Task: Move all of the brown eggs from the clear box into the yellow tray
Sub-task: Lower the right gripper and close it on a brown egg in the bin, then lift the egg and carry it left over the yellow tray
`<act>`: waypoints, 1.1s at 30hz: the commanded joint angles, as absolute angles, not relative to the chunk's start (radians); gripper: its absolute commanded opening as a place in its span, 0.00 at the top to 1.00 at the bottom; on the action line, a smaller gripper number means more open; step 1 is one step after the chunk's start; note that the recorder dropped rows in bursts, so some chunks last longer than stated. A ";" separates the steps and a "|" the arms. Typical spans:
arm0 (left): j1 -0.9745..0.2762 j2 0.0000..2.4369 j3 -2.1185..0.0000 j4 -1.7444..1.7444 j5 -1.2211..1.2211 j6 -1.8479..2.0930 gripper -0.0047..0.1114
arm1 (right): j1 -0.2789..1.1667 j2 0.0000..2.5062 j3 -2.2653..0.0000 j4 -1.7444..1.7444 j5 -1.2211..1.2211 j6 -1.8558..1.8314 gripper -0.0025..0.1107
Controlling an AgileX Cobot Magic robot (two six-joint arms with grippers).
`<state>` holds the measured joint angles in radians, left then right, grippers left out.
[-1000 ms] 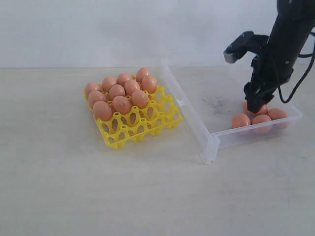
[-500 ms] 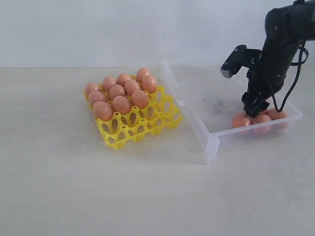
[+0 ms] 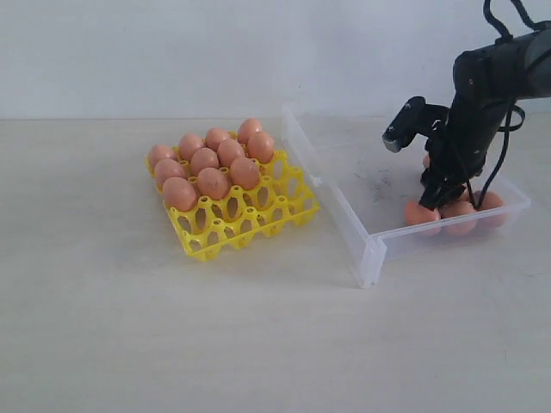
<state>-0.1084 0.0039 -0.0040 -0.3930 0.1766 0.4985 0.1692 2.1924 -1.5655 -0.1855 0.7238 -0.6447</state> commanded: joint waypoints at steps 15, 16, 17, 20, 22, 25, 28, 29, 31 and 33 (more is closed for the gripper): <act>-0.115 0.000 0.000 -0.400 0.176 0.491 0.29 | 0.108 2.194 -1.539 1.660 0.461 -1.854 0.98; -0.115 0.000 0.000 -0.400 0.176 0.491 0.29 | 0.100 2.194 -1.523 1.744 0.542 -1.954 0.98; -0.115 0.000 0.000 -0.400 0.176 0.491 0.29 | 0.091 2.194 -1.510 1.744 0.609 -2.019 0.98; -0.115 0.000 0.000 -0.400 0.176 0.491 0.29 | 0.076 2.196 -1.490 1.744 0.768 -2.108 0.98; -0.115 0.000 0.000 -0.400 0.176 0.491 0.29 | 0.067 2.196 -1.477 1.744 0.885 -2.129 0.98; -0.115 0.000 0.000 -0.400 0.176 0.491 0.29 | 0.059 2.210 -1.479 1.744 1.115 -2.129 0.98; -0.115 0.000 0.000 -0.400 0.176 0.491 0.29 | 0.073 2.234 -1.479 1.744 1.221 -2.129 0.98; -0.115 0.000 0.000 -0.400 0.176 0.491 0.29 | 0.083 2.245 -1.479 1.744 1.221 -2.129 0.98; -0.115 0.000 0.000 -0.400 0.176 0.491 0.29 | 0.103 2.264 -1.479 1.744 1.221 -2.129 0.98; -0.115 0.000 0.000 -0.400 0.176 0.491 0.29 | 0.126 2.297 -1.489 1.744 1.215 -2.129 0.98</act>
